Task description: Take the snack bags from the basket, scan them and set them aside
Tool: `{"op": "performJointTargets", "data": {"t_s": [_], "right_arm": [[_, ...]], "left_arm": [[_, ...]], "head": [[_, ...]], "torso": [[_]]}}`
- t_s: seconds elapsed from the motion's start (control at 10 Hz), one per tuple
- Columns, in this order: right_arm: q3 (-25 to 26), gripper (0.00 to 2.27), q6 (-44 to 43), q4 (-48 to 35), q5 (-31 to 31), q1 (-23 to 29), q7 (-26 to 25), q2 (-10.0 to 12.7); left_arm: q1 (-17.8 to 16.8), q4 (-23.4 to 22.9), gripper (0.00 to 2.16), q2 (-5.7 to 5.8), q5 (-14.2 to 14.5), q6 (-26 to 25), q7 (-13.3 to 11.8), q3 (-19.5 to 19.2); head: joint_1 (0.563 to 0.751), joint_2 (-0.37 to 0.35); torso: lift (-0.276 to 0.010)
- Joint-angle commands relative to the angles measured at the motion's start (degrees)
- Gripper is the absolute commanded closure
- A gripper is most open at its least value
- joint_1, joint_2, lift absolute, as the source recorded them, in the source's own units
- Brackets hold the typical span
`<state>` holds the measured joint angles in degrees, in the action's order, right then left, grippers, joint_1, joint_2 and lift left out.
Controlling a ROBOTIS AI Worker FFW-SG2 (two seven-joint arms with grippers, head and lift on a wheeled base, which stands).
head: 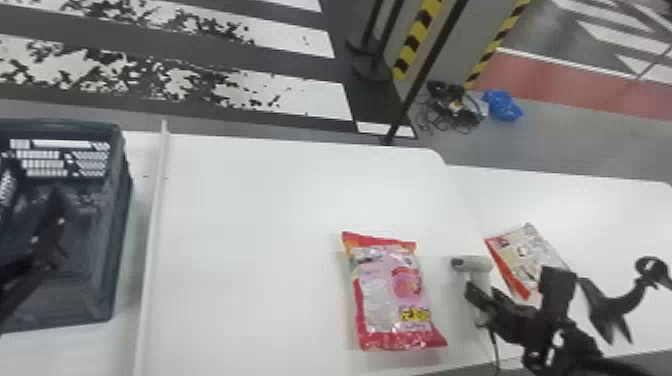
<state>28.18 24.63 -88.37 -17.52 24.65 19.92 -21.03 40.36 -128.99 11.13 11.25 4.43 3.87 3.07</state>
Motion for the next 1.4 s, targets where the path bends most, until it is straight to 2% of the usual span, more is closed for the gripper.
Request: {"op": "performJointTargets", "data": {"t_s": [0.0,0.1,0.2,0.3,0.4,0.5,0.6,0.7,1.0,1.2,1.3], "right_arm": [[-0.85,2.10,-3.22,3.29,1.09,-0.92,0.03,-0.15],[-1.02,1.72,-5.15,3.82,1.00,-1.00,0.03,-0.06],[-1.02,0.57,-7.09,3.55,0.56,-0.65,0.03,0.11],[-0.50,0.00,-9.37,1.79,0.03,0.75,0.03,0.20],[0.30,0.00,-11.83,-2.07,-1.46,3.21,0.29,0.55],[1.09,0.06,-11.31,-6.64,-1.99,4.80,5.92,0.64],[2.67,0.06,-3.92,-10.60,-3.22,4.88,12.95,0.55],[3.28,0.06,5.92,-12.97,-3.40,3.04,17.78,-0.06],[-0.50,0.09,24.91,-13.15,-1.81,-2.67,27.10,-7.18],[-5.33,0.09,30.18,-6.64,0.21,-9.00,33.69,-10.96],[-8.05,0.09,30.35,-2.34,0.56,-12.17,35.97,-12.02]], "left_arm": [[-0.02,-0.21,0.07,0.12,0.00,0.00,-0.09,-0.08],[-0.02,-0.21,0.07,0.21,0.00,0.00,-0.09,-0.08],[-0.10,-0.21,0.07,0.12,0.00,-0.18,-0.26,-0.08],[-0.28,-0.21,0.07,0.12,0.00,-0.35,-0.26,0.01],[-0.46,-0.12,0.07,0.12,0.00,-0.70,-0.35,0.01],[-0.81,-0.12,0.07,0.12,0.00,-1.23,-0.35,0.01],[-0.98,-0.21,0.07,0.12,-0.18,-1.23,-0.35,0.01],[-0.98,-0.21,0.07,0.21,-0.18,-1.23,-0.35,0.01],[-1.25,-0.29,0.07,0.91,-0.26,-2.29,-1.05,-0.34],[-1.86,0.32,0.07,1.62,-0.26,-3.16,-1.05,0.01],[-1.86,0.41,0.07,1.70,-0.26,-3.34,-1.05,0.01]], "head": [[0.695,-0.350],[0.695,-0.350],[0.695,-0.350],[0.695,-0.350],[0.695,-0.350],[0.695,-0.350],[0.695,-0.350],[0.695,-0.350],[0.695,-0.341],[0.695,-0.322],[0.695,-0.318]], "torso": [[-0.075],[-0.075],[-0.075],[-0.075],[-0.075],[-0.075],[-0.075],[-0.075],[-0.075],[-0.075],[-0.075]]}}
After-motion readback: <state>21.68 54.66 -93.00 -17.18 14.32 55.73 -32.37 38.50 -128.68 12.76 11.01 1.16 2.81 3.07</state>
